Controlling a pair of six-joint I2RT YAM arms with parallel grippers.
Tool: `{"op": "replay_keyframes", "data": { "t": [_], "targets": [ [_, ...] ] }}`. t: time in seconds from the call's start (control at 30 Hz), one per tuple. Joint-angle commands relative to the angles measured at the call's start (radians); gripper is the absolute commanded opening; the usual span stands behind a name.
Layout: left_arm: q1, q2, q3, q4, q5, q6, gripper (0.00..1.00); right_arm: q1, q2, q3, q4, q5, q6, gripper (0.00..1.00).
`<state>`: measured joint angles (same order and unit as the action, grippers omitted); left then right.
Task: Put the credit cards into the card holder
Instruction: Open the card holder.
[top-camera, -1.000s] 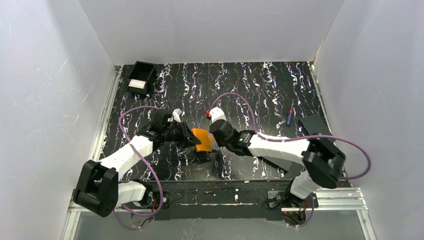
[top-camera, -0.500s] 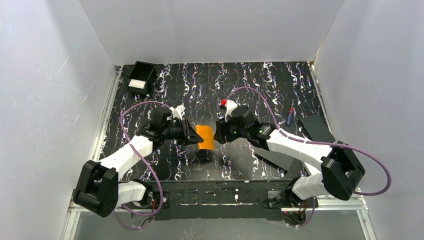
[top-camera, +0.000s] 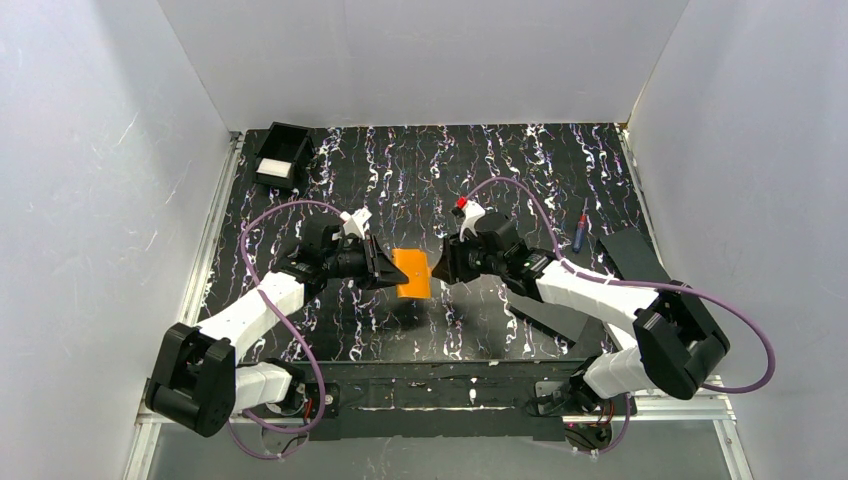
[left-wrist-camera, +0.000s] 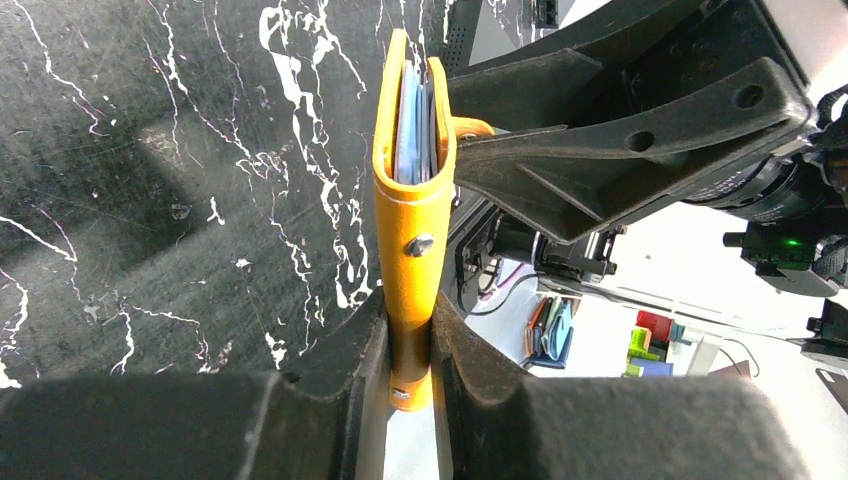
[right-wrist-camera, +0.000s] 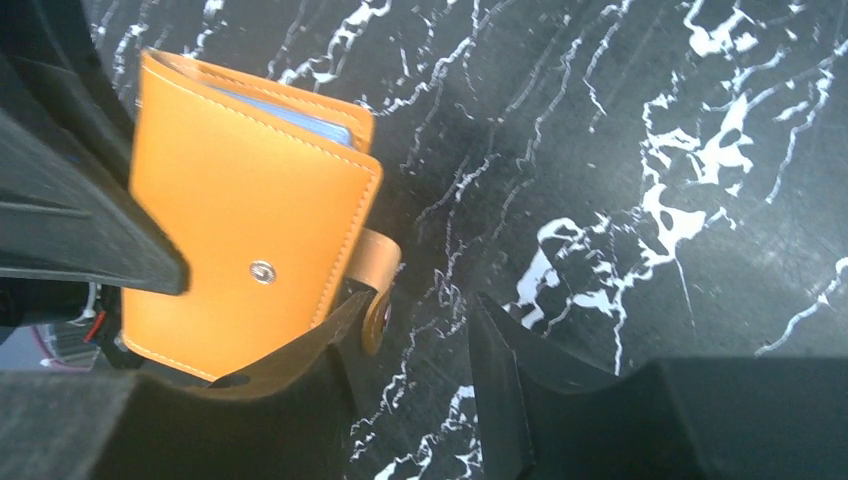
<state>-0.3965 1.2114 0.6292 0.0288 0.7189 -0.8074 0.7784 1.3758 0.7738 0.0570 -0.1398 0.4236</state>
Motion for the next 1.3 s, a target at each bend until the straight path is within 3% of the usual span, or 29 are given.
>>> {"op": "replay_keyframes", "data": {
  "t": [0.0, 0.1, 0.23, 0.3, 0.43, 0.47, 0.67, 0.93, 1.07, 1.2, 1.27],
  "targets": [
    [0.003, -0.026, -0.002, 0.023, 0.054, 0.012, 0.0, -0.001, 0.009, 0.001, 0.127, -0.063, 0.023, 0.48],
    [0.004, -0.022, -0.002, 0.026, 0.065, 0.019, 0.0, -0.001, 0.014, -0.012, 0.169, -0.091, 0.034, 0.39],
    [0.004, -0.012, -0.006, 0.026, 0.069, 0.03, 0.0, -0.004, 0.005, -0.018, 0.142, -0.087, 0.029, 0.01],
    [0.004, 0.01, -0.002, -0.005, 0.038, 0.039, 0.0, -0.008, -0.015, -0.017, 0.095, -0.055, 0.011, 0.01],
    [0.002, 0.106, 0.03, -0.185, -0.102, 0.075, 0.37, -0.011, -0.07, -0.003, -0.012, -0.005, -0.039, 0.01],
    [0.001, 0.133, 0.031, -0.199, -0.112, 0.075, 0.41, -0.011, -0.077, 0.002, -0.028, -0.013, -0.047, 0.01],
    [-0.015, 0.25, 0.015, -0.128, -0.091, 0.045, 0.54, -0.01, -0.076, 0.012, -0.055, -0.09, -0.055, 0.01],
    [-0.069, 0.154, 0.023, -0.108, -0.131, 0.041, 0.71, -0.011, -0.063, 0.017, -0.041, -0.135, -0.02, 0.01],
    [-0.131, 0.124, 0.065, -0.137, -0.207, 0.063, 0.7, -0.014, -0.075, -0.003, -0.055, -0.091, -0.034, 0.01],
    [-0.19, 0.168, 0.117, -0.118, -0.234, 0.048, 0.55, -0.03, -0.099, -0.035, -0.123, -0.036, -0.061, 0.01],
    [-0.213, 0.21, 0.146, -0.116, -0.243, 0.039, 0.49, -0.035, -0.109, -0.042, -0.191, 0.07, -0.064, 0.01]
  ]
}}
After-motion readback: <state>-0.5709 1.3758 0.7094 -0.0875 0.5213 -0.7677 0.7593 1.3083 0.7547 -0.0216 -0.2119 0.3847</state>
